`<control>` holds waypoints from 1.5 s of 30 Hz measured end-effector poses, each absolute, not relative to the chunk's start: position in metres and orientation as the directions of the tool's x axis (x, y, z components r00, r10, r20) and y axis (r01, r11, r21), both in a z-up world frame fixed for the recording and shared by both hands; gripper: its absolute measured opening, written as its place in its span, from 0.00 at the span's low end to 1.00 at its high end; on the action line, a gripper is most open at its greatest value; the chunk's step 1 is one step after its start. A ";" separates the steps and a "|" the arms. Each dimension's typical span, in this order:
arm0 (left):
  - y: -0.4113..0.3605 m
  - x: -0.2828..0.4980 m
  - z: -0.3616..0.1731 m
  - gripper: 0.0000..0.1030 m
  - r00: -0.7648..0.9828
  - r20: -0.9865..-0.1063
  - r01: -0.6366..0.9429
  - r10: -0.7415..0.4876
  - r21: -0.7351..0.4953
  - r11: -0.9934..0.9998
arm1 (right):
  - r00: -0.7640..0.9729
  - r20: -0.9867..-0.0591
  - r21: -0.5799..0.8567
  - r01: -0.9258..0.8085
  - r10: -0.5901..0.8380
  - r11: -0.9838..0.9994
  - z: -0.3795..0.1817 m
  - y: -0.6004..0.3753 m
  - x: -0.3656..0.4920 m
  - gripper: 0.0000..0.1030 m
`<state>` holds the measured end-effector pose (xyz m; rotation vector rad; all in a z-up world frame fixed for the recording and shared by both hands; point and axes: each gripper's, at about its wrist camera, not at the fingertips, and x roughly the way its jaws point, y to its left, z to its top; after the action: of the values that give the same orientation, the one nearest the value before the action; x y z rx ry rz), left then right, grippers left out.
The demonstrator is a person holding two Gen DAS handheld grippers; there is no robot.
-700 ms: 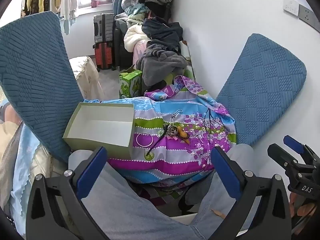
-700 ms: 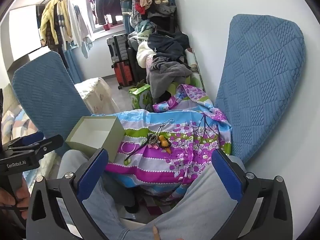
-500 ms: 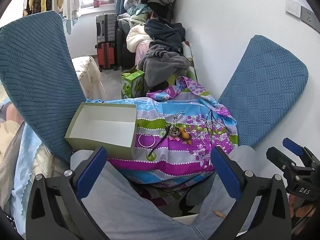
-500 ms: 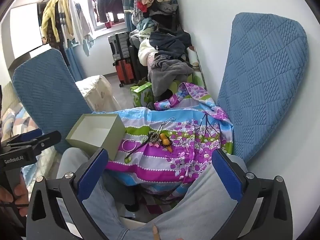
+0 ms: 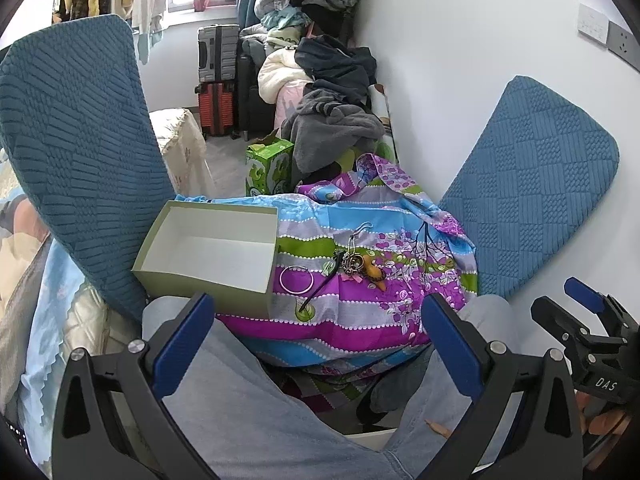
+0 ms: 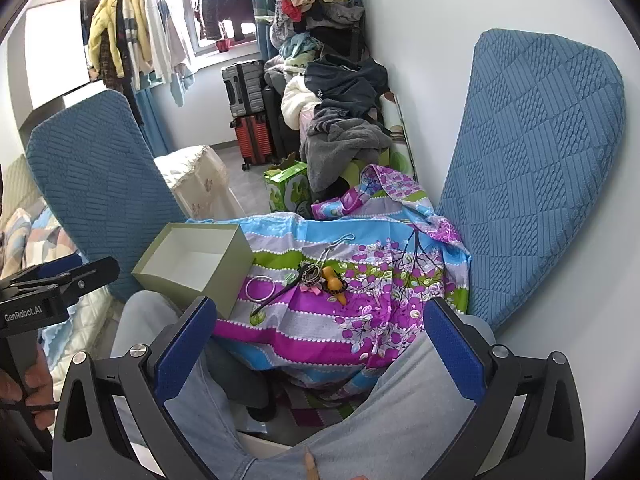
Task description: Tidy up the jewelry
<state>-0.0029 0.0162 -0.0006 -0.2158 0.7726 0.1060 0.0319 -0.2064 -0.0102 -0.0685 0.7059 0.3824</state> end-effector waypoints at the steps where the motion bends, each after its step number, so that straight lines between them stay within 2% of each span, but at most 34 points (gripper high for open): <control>1: 0.017 -0.002 -0.001 1.00 0.710 -0.704 -0.179 0.019 -0.155 0.972 | 0.696 -0.644 0.065 -0.363 0.317 0.929 -0.010 -0.207 0.031 1.00; 39: 0.018 0.003 -0.006 1.00 0.696 -0.718 -0.193 0.016 -0.165 0.967 | 0.683 -0.645 0.106 -0.365 0.343 0.925 -0.020 -0.213 0.038 1.00; 41: 0.016 0.006 -0.006 1.00 0.695 -0.719 -0.191 0.016 -0.163 0.968 | 0.684 -0.640 0.112 -0.368 0.350 0.923 -0.019 -0.214 0.040 0.99; 45: 0.012 0.012 -0.010 1.00 0.692 -0.722 -0.185 0.006 -0.170 0.968 | 0.687 -0.635 0.124 -0.361 0.353 0.924 -0.020 -0.215 0.044 0.91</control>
<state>0.0119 0.0120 -0.0103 -0.2375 0.8011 0.1082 0.0444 -0.2150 -0.0200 -0.0111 0.7085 0.3998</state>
